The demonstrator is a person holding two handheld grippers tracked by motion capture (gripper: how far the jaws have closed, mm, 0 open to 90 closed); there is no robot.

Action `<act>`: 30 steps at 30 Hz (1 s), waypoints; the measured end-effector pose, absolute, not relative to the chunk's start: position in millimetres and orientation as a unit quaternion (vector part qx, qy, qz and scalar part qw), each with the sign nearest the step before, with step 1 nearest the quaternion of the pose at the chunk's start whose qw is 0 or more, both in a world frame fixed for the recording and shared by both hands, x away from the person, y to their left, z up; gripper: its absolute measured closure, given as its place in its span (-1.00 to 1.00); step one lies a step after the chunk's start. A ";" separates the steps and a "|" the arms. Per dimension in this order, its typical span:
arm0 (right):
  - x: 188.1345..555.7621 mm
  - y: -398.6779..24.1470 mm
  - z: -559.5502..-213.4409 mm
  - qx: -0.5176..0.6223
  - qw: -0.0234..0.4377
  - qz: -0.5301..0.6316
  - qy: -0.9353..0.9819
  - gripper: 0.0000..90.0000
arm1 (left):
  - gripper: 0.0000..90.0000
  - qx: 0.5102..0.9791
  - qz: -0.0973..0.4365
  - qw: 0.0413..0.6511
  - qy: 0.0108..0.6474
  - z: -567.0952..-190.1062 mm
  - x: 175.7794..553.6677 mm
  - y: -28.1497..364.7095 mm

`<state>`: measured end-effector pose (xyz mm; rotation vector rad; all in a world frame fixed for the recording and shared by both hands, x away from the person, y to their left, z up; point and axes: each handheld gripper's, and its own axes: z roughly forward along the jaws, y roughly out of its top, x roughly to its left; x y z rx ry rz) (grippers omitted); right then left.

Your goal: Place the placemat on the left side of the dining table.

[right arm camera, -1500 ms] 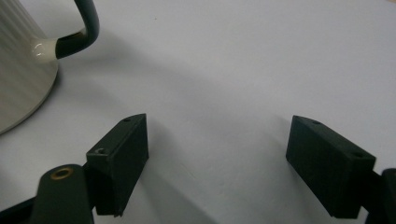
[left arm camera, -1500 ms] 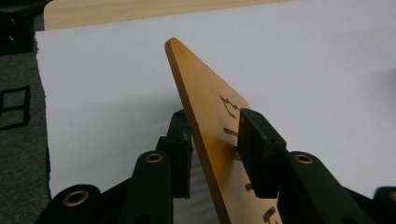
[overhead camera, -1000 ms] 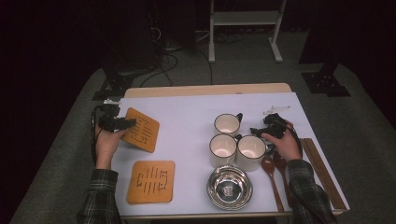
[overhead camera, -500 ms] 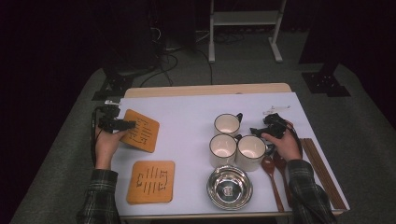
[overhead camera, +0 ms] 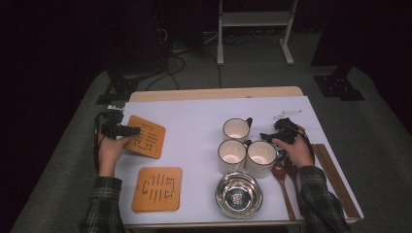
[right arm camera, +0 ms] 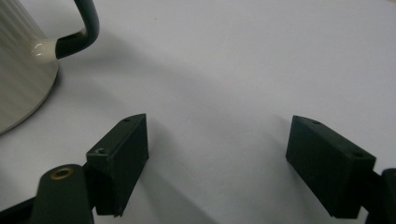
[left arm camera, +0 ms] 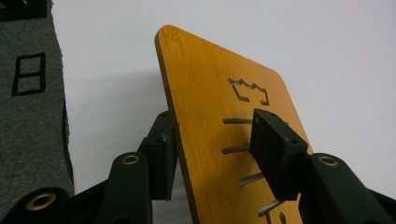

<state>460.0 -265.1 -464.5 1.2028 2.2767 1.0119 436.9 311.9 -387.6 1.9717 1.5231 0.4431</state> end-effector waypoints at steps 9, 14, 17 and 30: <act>460.1 -265.1 -464.5 0.427 0.186 0.359 0.809 -0.57 | 0.10 0.738 0.159 0.298 0.583 -392.7 438.5 316.0; 460.0 -265.0 -464.5 0.427 0.187 0.359 0.809 -0.57 | 0.10 0.736 0.153 0.301 0.587 -394.5 439.0 318.6; 460.1 -265.1 -464.5 0.427 0.186 0.359 0.809 -0.57 | 0.09 0.733 0.150 0.303 0.590 -396.1 439.1 319.5; 460.1 -265.1 -464.5 0.427 0.186 0.359 0.809 -0.57 | 0.05 0.729 0.141 0.300 0.599 -401.4 440.7 324.1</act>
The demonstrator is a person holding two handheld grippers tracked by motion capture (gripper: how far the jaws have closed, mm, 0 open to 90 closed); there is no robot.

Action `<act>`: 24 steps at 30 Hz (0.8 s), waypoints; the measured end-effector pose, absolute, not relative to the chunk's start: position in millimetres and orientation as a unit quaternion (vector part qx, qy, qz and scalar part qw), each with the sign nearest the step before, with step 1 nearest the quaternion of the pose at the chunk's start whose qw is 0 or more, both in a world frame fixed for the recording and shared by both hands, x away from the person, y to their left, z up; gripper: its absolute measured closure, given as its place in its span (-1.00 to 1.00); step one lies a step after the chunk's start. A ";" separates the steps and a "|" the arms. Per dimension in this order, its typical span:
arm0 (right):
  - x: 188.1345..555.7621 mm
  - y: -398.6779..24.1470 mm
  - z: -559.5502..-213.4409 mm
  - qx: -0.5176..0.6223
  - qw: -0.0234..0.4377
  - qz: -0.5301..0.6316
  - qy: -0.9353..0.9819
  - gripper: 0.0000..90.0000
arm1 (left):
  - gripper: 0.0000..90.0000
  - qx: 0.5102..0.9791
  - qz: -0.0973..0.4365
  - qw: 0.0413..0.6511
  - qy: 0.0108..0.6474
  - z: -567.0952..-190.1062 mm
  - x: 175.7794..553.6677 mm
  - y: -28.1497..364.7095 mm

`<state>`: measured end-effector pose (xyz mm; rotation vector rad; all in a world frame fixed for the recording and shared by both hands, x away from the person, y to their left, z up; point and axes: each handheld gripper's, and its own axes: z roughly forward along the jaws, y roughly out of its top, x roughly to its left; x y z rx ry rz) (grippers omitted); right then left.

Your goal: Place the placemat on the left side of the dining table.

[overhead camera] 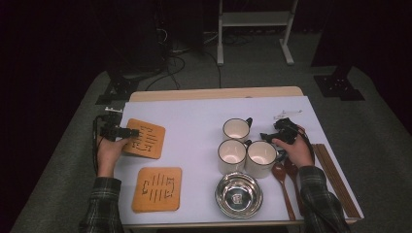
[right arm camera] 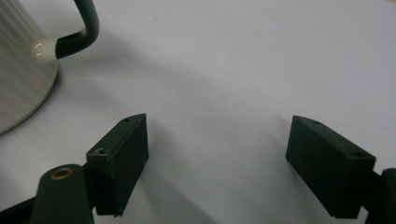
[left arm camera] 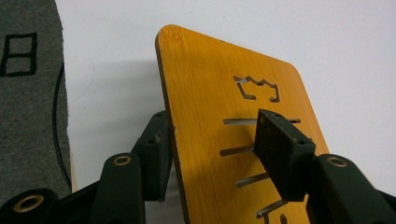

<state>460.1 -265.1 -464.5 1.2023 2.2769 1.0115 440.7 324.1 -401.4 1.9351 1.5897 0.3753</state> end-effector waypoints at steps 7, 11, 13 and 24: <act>460.1 -265.1 -464.5 0.427 0.186 0.359 0.809 -0.57 | 0.03 0.727 0.133 0.300 0.603 -405.4 442.1 328.4; 460.1 -265.1 -464.5 0.427 0.186 0.359 0.809 -0.57 | 0.02 0.724 0.126 0.300 0.608 -407.5 442.5 329.9; 460.1 -265.1 -464.5 0.427 0.186 0.359 0.809 -0.57 | 0.01 0.725 0.125 0.297 0.609 -408.7 443.0 331.0; 460.1 -265.1 -464.5 0.427 0.186 0.359 0.809 -0.57 | -0.06 0.721 0.113 0.289 0.619 -417.3 445.4 335.6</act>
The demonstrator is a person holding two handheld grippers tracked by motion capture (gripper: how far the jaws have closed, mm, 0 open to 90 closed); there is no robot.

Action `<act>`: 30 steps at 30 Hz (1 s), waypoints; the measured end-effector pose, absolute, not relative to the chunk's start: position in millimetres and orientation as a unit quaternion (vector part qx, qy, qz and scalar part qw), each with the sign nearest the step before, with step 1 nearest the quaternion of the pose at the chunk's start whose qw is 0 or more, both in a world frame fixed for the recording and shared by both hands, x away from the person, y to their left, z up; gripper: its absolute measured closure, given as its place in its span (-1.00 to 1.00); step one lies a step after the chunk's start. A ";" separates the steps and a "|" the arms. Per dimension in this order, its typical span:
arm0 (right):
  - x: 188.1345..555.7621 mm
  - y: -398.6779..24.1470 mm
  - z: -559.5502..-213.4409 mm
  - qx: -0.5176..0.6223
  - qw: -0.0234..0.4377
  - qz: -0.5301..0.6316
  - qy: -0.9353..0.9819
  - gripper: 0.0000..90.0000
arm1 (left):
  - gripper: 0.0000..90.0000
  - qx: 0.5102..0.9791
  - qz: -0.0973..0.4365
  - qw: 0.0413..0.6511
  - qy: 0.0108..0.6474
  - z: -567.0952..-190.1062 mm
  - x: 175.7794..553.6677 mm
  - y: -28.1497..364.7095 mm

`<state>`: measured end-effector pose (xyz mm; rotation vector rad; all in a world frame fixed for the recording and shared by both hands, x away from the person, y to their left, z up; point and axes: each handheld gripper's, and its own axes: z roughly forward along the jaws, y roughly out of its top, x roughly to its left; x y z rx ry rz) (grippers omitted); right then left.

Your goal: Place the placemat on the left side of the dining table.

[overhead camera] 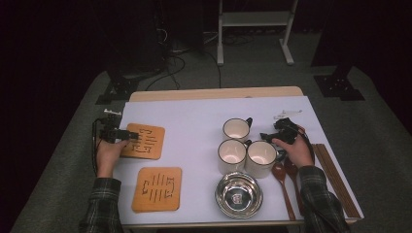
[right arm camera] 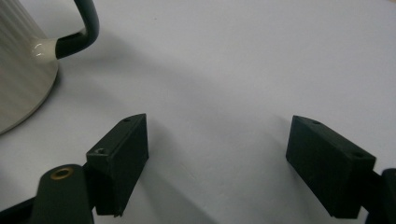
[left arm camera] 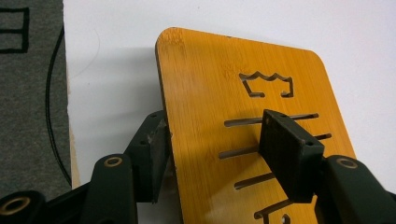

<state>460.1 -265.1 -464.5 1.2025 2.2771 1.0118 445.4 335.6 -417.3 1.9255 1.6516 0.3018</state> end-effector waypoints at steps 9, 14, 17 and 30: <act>460.1 -265.1 -464.5 0.427 0.186 0.359 0.809 -0.57 | -0.08 0.716 0.100 0.292 0.627 -423.7 446.3 338.9; 460.1 -265.1 -464.5 0.427 0.186 0.359 0.809 -0.57 | -0.10 0.719 0.099 0.283 0.627 -426.6 447.2 339.1; 460.1 -265.1 -464.5 0.427 0.186 0.360 0.808 -0.57 | -0.11 0.718 0.095 0.285 0.628 -428.6 447.6 340.3; 460.1 -265.1 -464.5 0.427 0.186 0.360 0.809 -0.57 | -0.12 0.722 0.100 0.279 0.626 -429.0 447.8 339.2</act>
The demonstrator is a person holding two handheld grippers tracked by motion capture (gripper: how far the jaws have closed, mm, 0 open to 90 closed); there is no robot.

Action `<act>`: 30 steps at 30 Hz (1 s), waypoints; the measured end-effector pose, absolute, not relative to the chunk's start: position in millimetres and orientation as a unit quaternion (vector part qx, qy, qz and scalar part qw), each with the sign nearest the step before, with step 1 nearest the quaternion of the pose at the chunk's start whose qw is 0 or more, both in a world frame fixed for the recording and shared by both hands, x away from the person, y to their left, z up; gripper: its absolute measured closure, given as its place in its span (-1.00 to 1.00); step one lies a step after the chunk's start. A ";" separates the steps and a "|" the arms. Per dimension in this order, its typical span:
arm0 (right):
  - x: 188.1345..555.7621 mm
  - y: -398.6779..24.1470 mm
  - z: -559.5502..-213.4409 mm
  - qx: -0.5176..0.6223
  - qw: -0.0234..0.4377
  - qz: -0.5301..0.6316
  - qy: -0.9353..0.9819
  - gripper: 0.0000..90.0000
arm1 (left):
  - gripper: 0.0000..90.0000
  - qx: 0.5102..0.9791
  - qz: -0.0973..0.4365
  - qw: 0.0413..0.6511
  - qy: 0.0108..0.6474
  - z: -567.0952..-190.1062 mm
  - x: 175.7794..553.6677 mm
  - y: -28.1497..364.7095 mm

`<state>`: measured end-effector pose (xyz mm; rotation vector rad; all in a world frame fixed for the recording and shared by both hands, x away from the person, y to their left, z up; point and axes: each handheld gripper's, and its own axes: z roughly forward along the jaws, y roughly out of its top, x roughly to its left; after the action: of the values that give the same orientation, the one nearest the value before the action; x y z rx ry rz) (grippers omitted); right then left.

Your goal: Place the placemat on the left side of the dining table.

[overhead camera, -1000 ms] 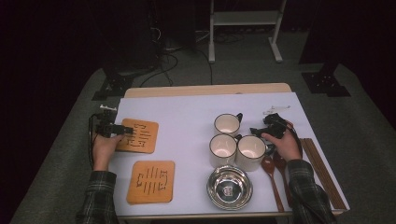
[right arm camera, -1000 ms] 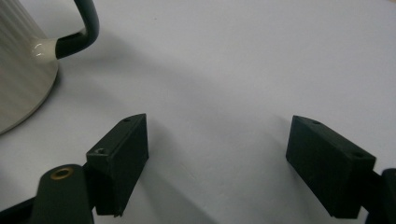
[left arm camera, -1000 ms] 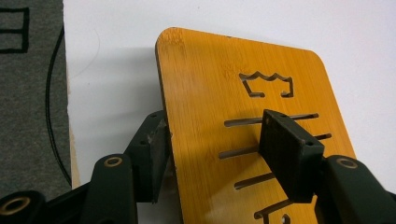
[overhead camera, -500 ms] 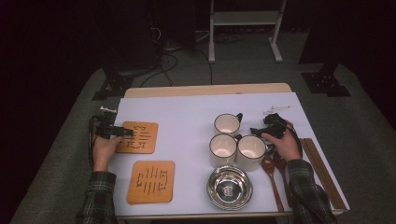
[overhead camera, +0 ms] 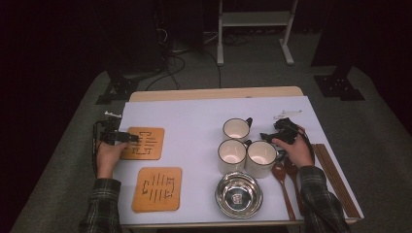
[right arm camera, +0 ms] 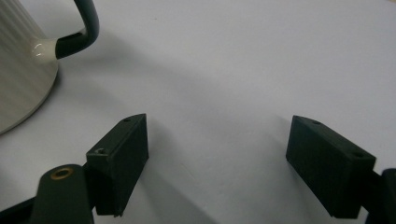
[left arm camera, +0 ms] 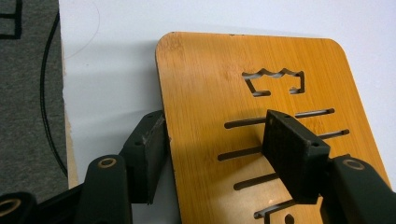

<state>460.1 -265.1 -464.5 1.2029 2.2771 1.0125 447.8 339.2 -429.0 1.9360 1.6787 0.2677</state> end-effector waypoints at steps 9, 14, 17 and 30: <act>460.1 -265.1 -464.5 0.427 0.186 0.360 0.808 -0.57 | -0.16 0.725 0.106 0.270 0.625 -428.8 448.0 337.2; 460.1 -265.1 -464.5 0.427 0.186 0.359 0.808 -0.57 | -0.19 0.725 0.109 0.270 0.624 -428.4 448.2 337.5; 460.1 -265.1 -464.5 0.427 0.186 0.359 0.808 -0.57 | -0.23 0.724 0.113 0.272 0.624 -427.1 447.6 339.0; 460.1 -265.1 -464.5 0.427 0.186 0.359 0.809 -0.57 | 0.31 0.719 0.133 0.277 0.623 -421.0 441.0 346.0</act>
<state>460.1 -265.1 -464.5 1.2026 2.2772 1.0121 441.0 346.0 -421.0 1.9311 1.6723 0.3571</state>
